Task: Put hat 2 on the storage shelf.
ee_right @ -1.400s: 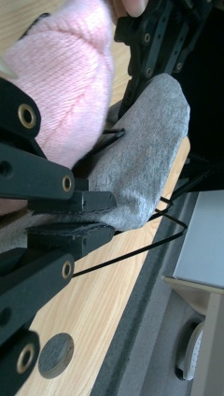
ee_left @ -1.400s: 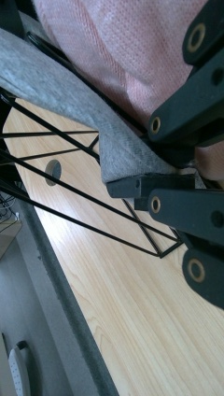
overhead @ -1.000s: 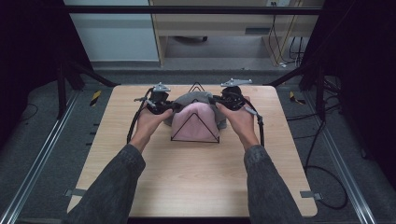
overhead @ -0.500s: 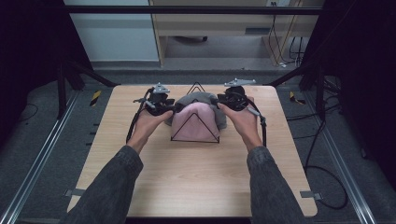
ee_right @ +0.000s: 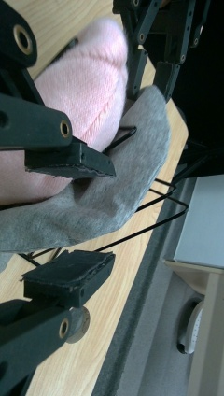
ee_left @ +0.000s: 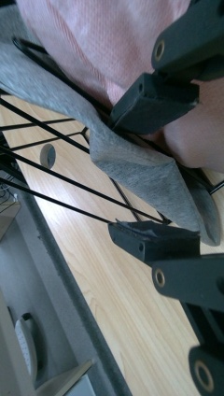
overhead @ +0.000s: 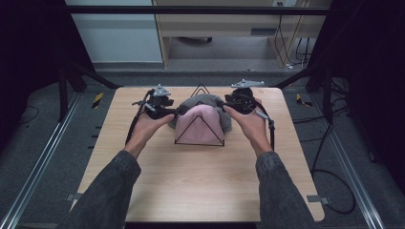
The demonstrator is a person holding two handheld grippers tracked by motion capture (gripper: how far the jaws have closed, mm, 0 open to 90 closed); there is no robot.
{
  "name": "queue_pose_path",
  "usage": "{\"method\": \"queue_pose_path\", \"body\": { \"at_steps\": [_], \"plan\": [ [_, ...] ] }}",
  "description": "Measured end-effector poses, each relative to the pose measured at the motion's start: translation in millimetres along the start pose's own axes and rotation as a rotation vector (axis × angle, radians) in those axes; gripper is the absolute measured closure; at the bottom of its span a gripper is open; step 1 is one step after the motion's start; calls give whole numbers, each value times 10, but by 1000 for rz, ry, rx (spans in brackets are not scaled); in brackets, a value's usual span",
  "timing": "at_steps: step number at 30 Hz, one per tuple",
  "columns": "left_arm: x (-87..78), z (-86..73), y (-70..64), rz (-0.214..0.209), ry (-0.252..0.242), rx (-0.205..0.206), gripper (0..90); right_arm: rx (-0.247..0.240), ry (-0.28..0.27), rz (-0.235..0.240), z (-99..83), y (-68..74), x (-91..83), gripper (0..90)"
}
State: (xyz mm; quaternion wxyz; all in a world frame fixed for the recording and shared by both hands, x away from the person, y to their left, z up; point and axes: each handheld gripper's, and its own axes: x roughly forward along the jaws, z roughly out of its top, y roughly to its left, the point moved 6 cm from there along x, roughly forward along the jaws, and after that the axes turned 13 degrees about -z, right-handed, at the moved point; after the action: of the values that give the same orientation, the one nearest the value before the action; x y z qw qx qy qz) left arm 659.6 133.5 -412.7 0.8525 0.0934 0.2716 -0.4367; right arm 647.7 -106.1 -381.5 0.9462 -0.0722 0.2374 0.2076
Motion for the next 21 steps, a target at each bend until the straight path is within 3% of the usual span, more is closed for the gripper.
{"method": "queue_pose_path", "body": {
  "at_steps": [9, 15, 21],
  "plan": [
    [-307, -5, -115, -24, -2, 49, 334, -5, -29, 18, 48, 48, -215, 447],
    [-370, -19, -236, -53, 10, 45, 200, -3, -25, 14, 46, 89, -281, 353],
    [-405, -15, -420, -77, 30, 58, 132, -7, -33, 15, 77, 139, -335, 295]
  ]
}}
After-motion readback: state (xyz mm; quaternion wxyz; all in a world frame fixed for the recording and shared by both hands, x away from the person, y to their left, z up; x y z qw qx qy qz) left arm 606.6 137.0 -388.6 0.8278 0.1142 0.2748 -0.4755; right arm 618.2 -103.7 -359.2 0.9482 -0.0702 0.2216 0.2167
